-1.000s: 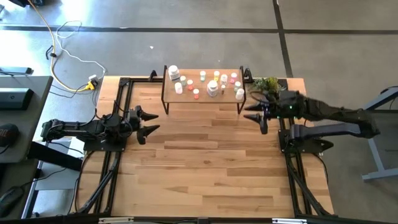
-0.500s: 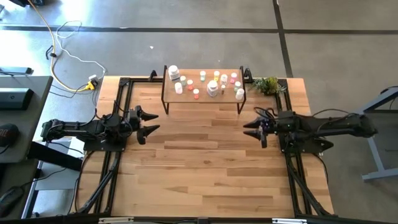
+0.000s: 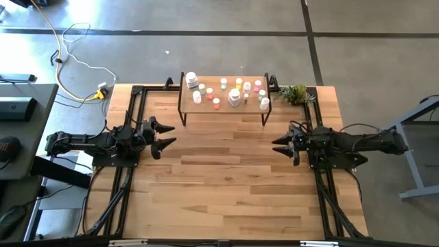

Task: Pick and place medicine bottles onto shelf by color
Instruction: Return to Home Position

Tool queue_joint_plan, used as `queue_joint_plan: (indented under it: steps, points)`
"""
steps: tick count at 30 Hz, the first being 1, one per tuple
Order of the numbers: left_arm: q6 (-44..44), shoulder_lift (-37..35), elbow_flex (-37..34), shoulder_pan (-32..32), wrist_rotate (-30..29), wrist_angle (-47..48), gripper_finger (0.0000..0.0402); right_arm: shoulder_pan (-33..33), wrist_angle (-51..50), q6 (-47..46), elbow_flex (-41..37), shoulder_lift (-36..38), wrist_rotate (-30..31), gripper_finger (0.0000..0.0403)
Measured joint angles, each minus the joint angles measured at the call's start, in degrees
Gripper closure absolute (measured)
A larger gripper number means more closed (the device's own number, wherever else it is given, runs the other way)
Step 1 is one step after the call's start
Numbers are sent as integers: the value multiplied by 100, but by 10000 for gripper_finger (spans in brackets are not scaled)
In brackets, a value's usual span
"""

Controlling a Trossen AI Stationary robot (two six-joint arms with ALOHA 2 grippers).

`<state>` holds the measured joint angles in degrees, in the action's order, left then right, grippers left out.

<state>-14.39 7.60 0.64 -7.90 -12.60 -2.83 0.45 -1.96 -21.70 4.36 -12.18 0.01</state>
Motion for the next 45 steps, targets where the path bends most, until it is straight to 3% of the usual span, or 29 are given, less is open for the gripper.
queue_joint_plan:
  steps: [14,45]
  points:
    - [0,-2,2,0,0,0,145,0,284,-667,-374,290,92,249]
    - [1,-2,2,1,1,0,145,0,262,-650,-369,288,62,249]
